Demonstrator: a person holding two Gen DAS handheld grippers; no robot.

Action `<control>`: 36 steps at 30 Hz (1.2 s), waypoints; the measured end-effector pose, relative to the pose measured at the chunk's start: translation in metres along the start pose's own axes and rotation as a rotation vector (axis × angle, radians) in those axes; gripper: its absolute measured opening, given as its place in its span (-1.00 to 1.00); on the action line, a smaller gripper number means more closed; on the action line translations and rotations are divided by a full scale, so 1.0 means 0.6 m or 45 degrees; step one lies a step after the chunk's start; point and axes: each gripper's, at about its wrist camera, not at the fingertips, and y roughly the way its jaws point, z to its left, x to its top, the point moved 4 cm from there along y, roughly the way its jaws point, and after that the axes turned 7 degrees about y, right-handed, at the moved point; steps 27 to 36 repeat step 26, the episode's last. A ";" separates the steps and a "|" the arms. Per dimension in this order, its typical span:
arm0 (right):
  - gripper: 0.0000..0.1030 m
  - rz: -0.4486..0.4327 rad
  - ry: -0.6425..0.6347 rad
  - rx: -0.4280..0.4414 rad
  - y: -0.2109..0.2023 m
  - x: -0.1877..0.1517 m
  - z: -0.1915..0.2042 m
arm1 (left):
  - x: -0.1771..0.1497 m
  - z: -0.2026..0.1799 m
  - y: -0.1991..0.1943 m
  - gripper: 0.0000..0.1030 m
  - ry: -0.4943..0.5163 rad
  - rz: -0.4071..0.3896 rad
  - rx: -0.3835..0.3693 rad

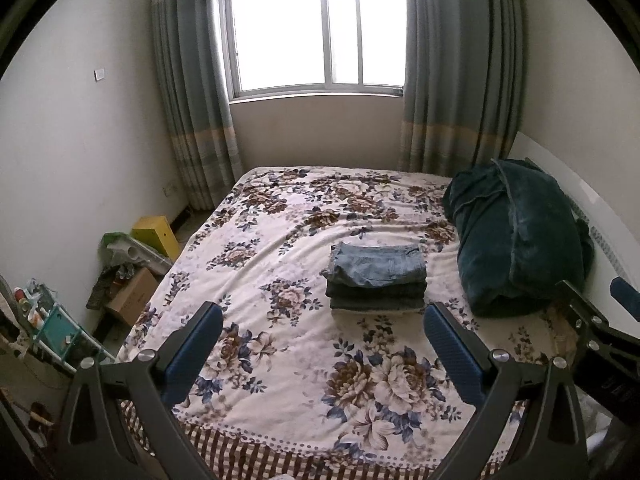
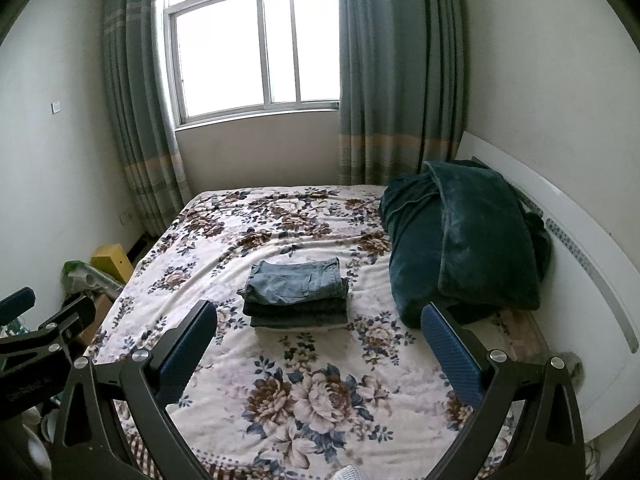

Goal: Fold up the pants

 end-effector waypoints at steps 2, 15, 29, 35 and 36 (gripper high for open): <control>1.00 0.001 0.001 -0.001 0.001 0.000 0.001 | 0.001 0.000 0.000 0.99 0.001 0.000 0.001; 1.00 0.000 0.002 0.001 0.003 0.002 0.001 | 0.003 -0.002 0.000 0.99 -0.002 -0.002 0.001; 1.00 0.001 0.000 0.000 0.006 0.002 0.003 | 0.007 -0.004 -0.002 0.99 0.002 -0.010 -0.004; 1.00 0.001 0.000 0.000 0.006 0.002 0.003 | 0.007 -0.004 -0.002 0.99 0.002 -0.010 -0.004; 1.00 0.001 0.000 0.000 0.006 0.002 0.003 | 0.007 -0.004 -0.002 0.99 0.002 -0.010 -0.004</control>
